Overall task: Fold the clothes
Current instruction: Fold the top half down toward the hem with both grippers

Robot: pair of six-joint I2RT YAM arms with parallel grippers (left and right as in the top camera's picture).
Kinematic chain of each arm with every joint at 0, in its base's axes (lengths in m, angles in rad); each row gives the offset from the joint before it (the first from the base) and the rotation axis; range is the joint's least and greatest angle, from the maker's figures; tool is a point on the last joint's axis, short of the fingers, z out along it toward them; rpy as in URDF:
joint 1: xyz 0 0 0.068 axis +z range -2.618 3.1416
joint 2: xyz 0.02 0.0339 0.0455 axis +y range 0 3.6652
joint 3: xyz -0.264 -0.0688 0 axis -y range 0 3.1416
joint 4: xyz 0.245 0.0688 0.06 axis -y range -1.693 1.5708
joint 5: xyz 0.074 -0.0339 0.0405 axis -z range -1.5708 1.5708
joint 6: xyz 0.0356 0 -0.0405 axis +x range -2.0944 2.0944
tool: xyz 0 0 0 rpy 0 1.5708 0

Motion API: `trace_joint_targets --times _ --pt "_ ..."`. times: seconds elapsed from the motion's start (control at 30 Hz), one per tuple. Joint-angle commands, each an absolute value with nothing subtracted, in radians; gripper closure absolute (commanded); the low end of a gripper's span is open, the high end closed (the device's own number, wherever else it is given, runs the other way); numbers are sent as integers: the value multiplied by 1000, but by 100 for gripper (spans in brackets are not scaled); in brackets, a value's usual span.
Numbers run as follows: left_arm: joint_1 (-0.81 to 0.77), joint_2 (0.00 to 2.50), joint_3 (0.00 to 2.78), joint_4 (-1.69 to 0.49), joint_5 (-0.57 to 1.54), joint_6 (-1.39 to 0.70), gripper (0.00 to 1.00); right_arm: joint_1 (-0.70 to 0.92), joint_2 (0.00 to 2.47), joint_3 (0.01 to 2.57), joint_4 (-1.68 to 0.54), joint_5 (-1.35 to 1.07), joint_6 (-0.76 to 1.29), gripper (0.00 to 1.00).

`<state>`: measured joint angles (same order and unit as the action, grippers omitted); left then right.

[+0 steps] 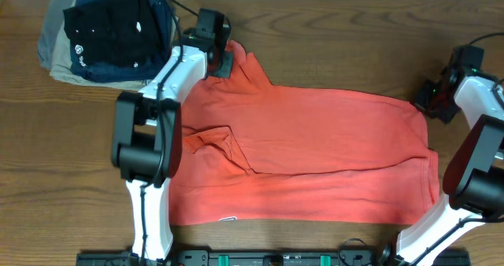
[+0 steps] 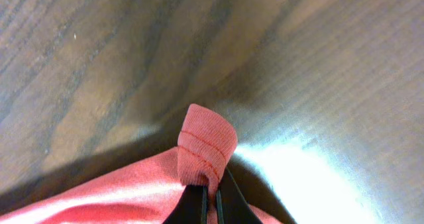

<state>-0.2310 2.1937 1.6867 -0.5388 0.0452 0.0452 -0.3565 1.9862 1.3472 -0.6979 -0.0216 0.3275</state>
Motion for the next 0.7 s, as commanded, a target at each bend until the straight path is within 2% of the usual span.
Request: trace_joint_targets --times 0.0,0.07,0.67 --pt "-226 2101 1684 -582 37 29 90 -367 1991 1397 -746 4 379 99" --pt "-226 2076 1684 -624 37 29 94 -376 1991 1413 -788 4 398 99" --pt "-225 1900 1684 -1032 37 -93 94 -457 1961 1440 -973 2 457 99"
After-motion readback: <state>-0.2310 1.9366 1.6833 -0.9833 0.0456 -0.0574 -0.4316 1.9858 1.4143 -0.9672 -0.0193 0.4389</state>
